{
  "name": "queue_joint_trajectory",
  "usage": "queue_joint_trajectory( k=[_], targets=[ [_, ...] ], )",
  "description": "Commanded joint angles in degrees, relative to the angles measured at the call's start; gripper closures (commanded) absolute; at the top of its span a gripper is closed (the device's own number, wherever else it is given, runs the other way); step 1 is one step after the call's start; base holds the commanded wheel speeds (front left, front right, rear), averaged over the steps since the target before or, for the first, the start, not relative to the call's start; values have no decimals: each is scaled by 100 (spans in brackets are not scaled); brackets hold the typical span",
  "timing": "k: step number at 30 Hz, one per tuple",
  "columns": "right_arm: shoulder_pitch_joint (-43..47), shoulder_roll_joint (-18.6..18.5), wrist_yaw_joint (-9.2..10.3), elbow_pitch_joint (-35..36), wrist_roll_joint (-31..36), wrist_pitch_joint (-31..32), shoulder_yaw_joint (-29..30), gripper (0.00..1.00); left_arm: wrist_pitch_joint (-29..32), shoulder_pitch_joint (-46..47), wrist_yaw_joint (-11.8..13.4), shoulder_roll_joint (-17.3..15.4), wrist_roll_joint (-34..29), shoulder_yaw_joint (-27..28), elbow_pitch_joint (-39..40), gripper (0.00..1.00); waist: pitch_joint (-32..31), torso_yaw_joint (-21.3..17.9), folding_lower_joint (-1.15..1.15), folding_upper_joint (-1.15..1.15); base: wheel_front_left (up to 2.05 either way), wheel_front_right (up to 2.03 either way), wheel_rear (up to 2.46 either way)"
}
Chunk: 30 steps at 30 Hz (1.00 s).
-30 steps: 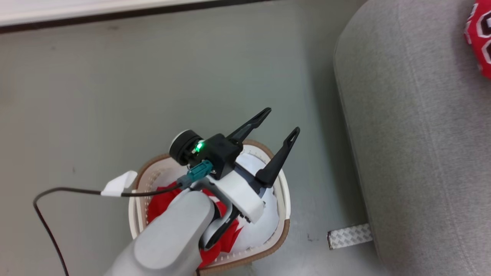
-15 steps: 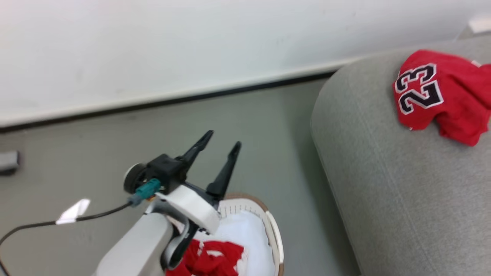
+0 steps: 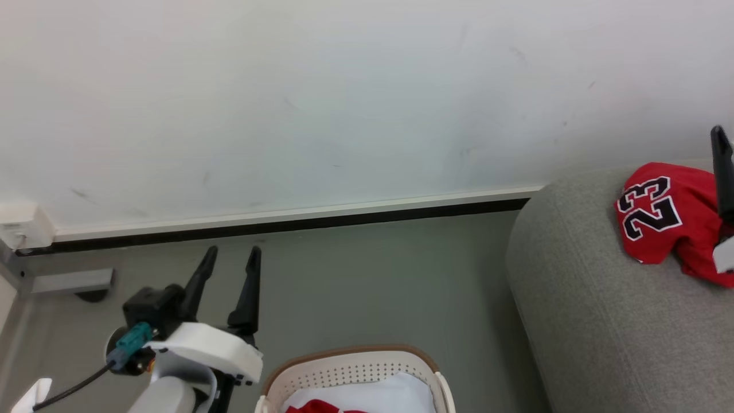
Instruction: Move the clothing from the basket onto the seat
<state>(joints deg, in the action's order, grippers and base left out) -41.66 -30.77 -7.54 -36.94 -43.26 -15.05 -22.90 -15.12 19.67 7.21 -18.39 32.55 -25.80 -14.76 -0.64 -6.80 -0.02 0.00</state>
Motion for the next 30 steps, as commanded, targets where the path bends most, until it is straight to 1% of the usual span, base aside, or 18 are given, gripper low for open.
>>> queue_joint_trajectory(
  k=[1, 4, 6, 9, 11, 13, 17, 20, 22, 25, 30],
  targets=[
    [422, 83, 9, 208, 138, -14, 241, 0, -5, -202, 40, 17, -33, 125, 74, 0, -54, 178, 2, 0, 0, 0, 0],
    [1166, 471, 8, 697, 406, -7, 783, 0, -7, -494, 102, 41, -237, 390, 214, 0, -49, 312, 2, 0, 0, 0, 0],
    [1666, 747, 8, 1069, 606, -10, 1065, 0, -6, -697, 117, 161, -288, 608, 330, 0, -46, 395, 2, 0, 0, 0, 0],
    [2358, 1120, 9, 1526, 938, -10, 1330, 0, -7, -959, 96, 318, -512, 929, 492, 0, -43, 476, 2, 0, 0, 0, 0],
    [2740, 1425, 8, 1814, 1021, -10, 1453, 0, -7, -1139, 57, 451, -669, 1115, 553, 0, -54, 521, 2, 0, 0, 0, 0],
    [3098, 1699, 9, 2031, 939, -9, 1547, 0, -7, -1296, -9, 584, -804, 1241, 547, 0, -57, 571, 2, 0, 0, 0, 0],
    [3579, 2004, 8, 2313, 1372, -10, 1651, 0, -7, -1436, -120, 854, -1112, 1542, 515, 0, -51, 654, 2, 0, 0, 0, 0],
    [3751, 2194, 8, 2365, 1651, -11, 1673, 0, -7, -1597, -262, 1052, -1338, 1730, 518, 0, -49, 657, 2, 0, 0, 0, 0],
    [3798, 2263, 8, 2395, 1846, -11, 1689, 0, -7, -1666, -357, 1146, -1448, 1818, 480, 0, -48, 650, 2, 0, 0, 0, 0],
    [3823, 2391, 9, 2417, 1964, -11, 1722, 0, -7, -1704, -479, 1255, -1617, 1962, 459, 0, -37, 632, 2, 0, 0, 0, 0],
    [3700, 2462, 8, 2426, 2085, -10, 1697, 0, -8, -1643, -635, 1363, -1806, 2142, 424, 0, -31, 582, 2, 0, 0, 0, 0]
  ],
)
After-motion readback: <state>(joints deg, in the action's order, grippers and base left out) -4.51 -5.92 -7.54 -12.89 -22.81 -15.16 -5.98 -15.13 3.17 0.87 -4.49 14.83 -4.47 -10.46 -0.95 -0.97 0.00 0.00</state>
